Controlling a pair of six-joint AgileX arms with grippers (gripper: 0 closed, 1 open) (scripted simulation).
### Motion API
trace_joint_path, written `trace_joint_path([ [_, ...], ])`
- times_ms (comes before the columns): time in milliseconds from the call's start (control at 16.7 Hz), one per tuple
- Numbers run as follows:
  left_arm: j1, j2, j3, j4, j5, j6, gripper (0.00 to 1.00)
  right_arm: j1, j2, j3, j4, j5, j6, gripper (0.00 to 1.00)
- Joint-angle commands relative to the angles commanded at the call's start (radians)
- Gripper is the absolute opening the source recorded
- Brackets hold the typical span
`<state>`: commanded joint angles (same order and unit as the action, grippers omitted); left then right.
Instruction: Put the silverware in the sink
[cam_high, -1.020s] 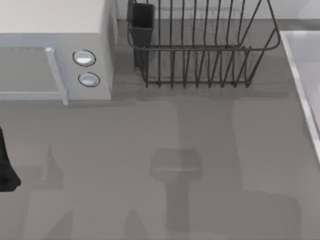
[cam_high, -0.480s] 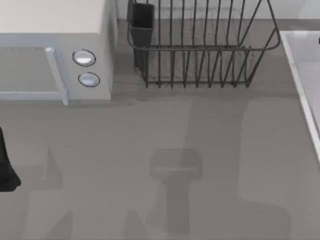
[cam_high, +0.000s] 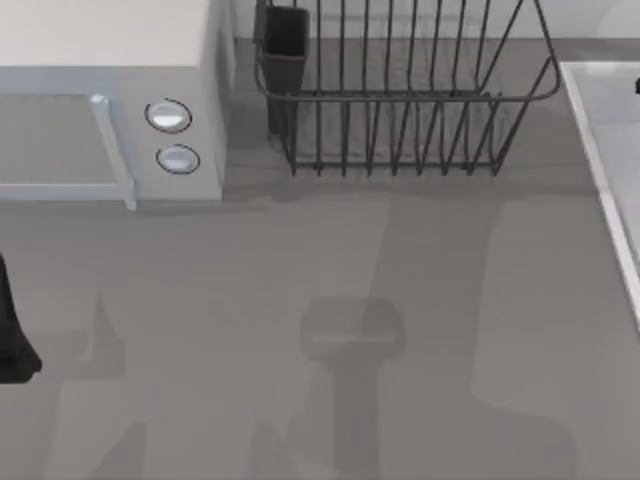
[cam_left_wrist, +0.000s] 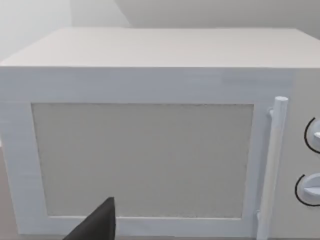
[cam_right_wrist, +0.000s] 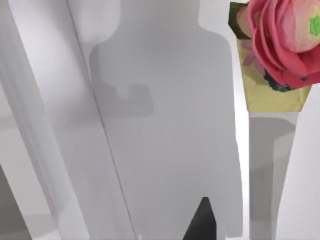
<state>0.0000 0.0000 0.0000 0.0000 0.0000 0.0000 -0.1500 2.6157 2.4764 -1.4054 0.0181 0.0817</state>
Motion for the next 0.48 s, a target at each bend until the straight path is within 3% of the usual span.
trace_joint_path([
  [480,0.000,0.000,0.000,0.000,0.000,0.000,1.00,0.000,0.000,0.000,0.000,0.000,0.000,0.68],
])
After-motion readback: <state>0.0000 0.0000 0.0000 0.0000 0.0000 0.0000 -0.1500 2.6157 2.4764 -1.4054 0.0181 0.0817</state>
